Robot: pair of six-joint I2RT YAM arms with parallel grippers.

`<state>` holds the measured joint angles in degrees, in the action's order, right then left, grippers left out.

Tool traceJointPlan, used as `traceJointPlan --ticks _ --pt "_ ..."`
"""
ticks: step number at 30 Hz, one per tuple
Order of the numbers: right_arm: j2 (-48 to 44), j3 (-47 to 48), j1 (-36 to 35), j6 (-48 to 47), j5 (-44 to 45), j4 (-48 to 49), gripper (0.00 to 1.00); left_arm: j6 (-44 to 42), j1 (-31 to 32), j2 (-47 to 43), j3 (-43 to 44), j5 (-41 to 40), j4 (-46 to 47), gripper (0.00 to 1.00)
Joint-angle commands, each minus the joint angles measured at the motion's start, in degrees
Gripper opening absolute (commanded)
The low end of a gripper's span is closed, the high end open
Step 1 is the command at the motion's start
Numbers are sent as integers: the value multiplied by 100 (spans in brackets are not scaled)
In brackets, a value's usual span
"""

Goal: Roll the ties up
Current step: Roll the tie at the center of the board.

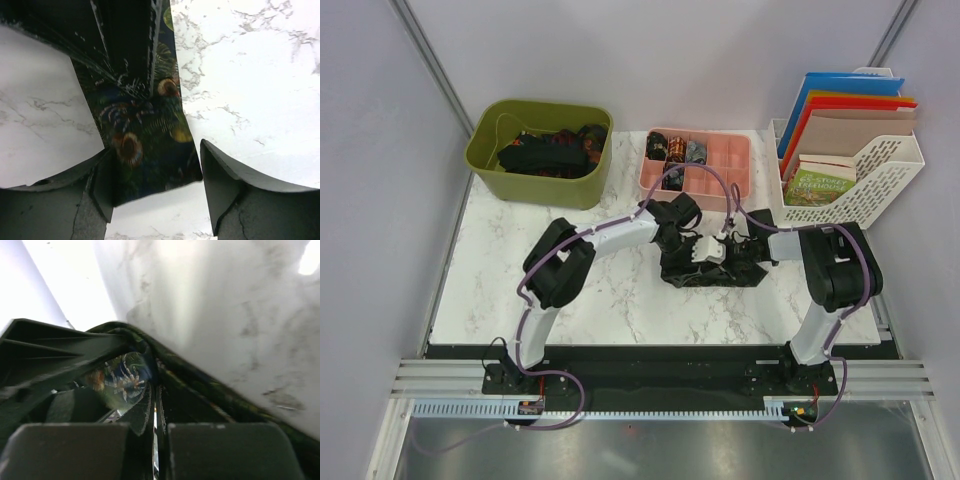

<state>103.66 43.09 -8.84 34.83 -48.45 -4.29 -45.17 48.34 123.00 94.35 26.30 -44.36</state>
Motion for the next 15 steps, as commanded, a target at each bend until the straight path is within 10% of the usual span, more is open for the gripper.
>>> traceJointPlan --ticks 1,15 --pt "313 103 58 -635 994 -747 0 385 -306 -670 -240 463 13 73" --pt "489 209 58 -750 1083 -915 0 746 -369 -742 -927 278 1342 85"
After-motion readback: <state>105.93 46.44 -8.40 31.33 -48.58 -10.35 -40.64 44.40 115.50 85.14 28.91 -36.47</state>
